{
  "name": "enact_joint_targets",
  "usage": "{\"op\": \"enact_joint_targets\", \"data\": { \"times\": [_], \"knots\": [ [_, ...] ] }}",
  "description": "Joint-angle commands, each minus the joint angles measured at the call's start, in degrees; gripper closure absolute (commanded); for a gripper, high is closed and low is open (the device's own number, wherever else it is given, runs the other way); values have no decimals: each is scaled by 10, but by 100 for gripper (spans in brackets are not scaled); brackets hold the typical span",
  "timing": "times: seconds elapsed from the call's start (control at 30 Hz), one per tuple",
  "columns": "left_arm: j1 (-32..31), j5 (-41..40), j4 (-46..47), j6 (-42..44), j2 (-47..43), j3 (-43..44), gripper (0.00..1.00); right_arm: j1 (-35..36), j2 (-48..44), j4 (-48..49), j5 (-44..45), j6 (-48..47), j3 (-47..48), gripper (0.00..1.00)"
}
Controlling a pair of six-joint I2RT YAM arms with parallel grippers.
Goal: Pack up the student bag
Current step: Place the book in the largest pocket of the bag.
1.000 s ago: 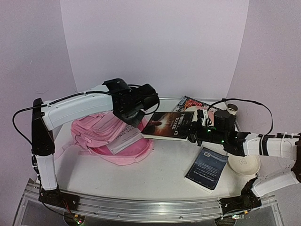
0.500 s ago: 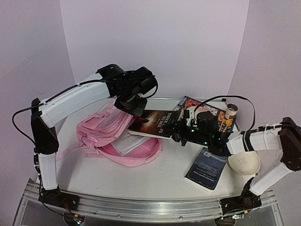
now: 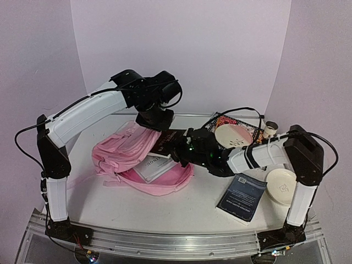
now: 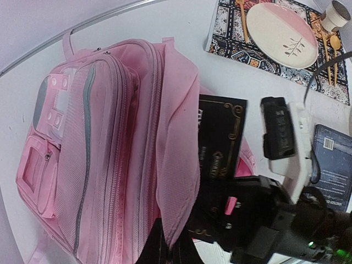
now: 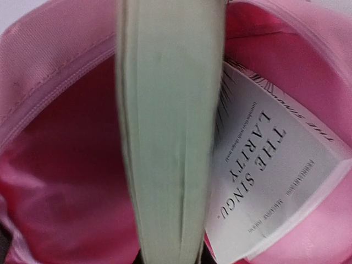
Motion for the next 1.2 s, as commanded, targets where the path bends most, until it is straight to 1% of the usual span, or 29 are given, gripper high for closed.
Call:
{"op": "enact_joint_targets", "data": {
  "times": [0.0, 0.07, 0.13, 0.17, 0.23, 0.33, 0.37, 0.47, 0.53, 0.57, 0.67, 0.73, 0.83, 0.87, 0.9, 1.0, 1.07, 1.17],
  "knots": [
    [0, 4, 44, -12, -18, 26, 100, 15, 55, -16, 42, 17, 126, 92],
    [2, 0, 46, -12, -23, 17, 100, 16, 83, -55, 30, 16, 171, 73],
    [7, -7, 51, -13, -30, 1, 100, 18, 99, -80, 12, 10, 196, 50],
    [9, -9, 53, -13, -35, -10, 100, 20, 102, -88, 5, 5, 200, 42],
    [18, -13, 59, -13, -44, -32, 100, 26, 100, -101, -2, -12, 201, 30],
    [30, -9, 73, -12, -59, -58, 100, 35, 91, -130, -13, -41, 201, 17],
    [32, -7, 77, -12, -62, -66, 100, 38, 87, -142, -15, -49, 197, 14],
    [37, -6, 85, -10, -71, -82, 100, 47, 71, -164, -23, -72, 184, 10],
    [39, -4, 89, -10, -75, -90, 100, 52, 61, -185, -35, -87, 179, 10],
    [39, -3, 91, -10, -77, -93, 100, 54, 56, -194, -36, -94, 178, 11],
    [40, 4, 97, -12, -84, -103, 100, 59, 47, -211, -41, -105, 169, 26],
    [40, 15, 102, -15, -88, -109, 100, 64, 46, -213, -40, -107, 164, 39],
    [40, 39, 111, -23, -96, -116, 100, 69, 46, -206, -30, -104, 160, 65],
    [40, 46, 113, -26, -99, -120, 100, 70, 46, -198, -24, -103, 159, 71],
    [40, 56, 117, -29, -103, -123, 100, 69, 47, -191, -20, -101, 159, 76],
    [40, 78, 123, -36, -114, -129, 100, 72, 48, -158, 14, -87, 151, 88],
    [40, 94, 126, -40, -119, -129, 100, 73, 49, -128, 38, -73, 142, 91],
    [40, 111, 130, -44, -127, -131, 100, 73, 64, -99, 58, -61, 149, 93]
  ]
}}
